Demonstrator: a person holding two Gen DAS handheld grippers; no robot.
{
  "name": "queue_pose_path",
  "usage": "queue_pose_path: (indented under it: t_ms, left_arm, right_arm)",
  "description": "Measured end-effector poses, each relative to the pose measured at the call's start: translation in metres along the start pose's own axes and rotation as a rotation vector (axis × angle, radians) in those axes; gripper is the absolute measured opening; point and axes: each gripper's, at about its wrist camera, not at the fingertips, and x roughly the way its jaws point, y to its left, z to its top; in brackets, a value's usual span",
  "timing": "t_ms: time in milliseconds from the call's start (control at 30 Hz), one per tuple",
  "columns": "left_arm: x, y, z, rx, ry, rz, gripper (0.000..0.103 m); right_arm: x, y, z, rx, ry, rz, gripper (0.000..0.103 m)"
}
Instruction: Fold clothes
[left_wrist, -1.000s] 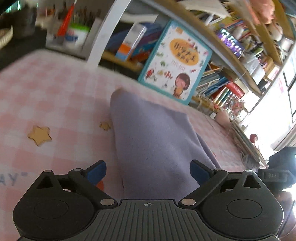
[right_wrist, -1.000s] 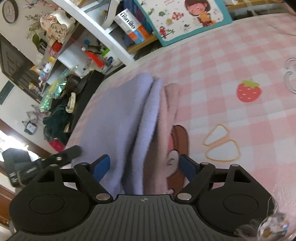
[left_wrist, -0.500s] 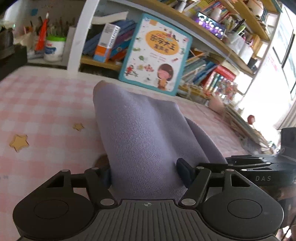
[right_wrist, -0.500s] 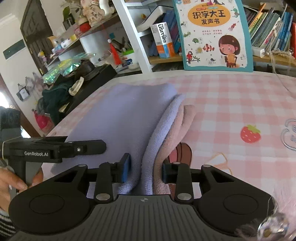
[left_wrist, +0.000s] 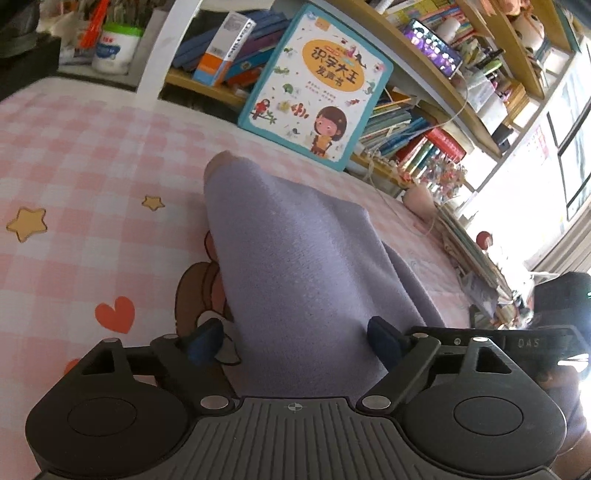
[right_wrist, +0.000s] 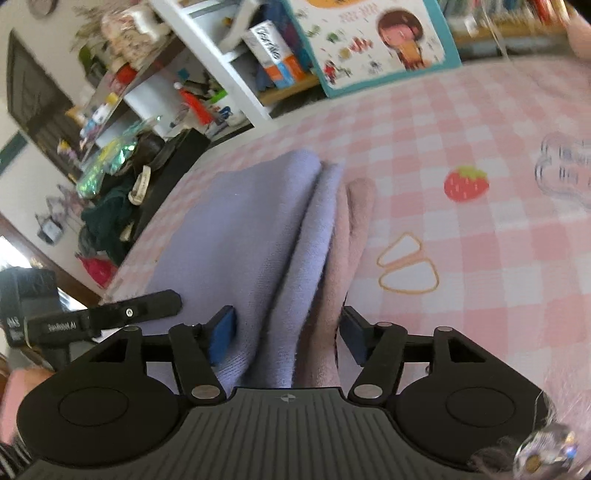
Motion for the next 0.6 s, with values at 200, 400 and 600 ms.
queue_pose_path:
  t_ms: [200,400,600]
  left_arm:
    - [0.006,0.000,-0.001,-0.020,-0.014,-0.027,0.071]
    - [-0.002,-0.020,-0.005,0.063,-0.057,0.015,0.061]
    - [-0.010,-0.030,0.016,0.109,-0.116,0.007,0.061]
  right_arm:
    - [0.006,-0.003,-0.002,0.021,-0.003,0.043,0.044]
    - [-0.004,0.016,-0.009,-0.139,-0.082,0.021,0.030]
    - [-0.013,0.033,-0.002,-0.244,-0.187,0.009,0.030]
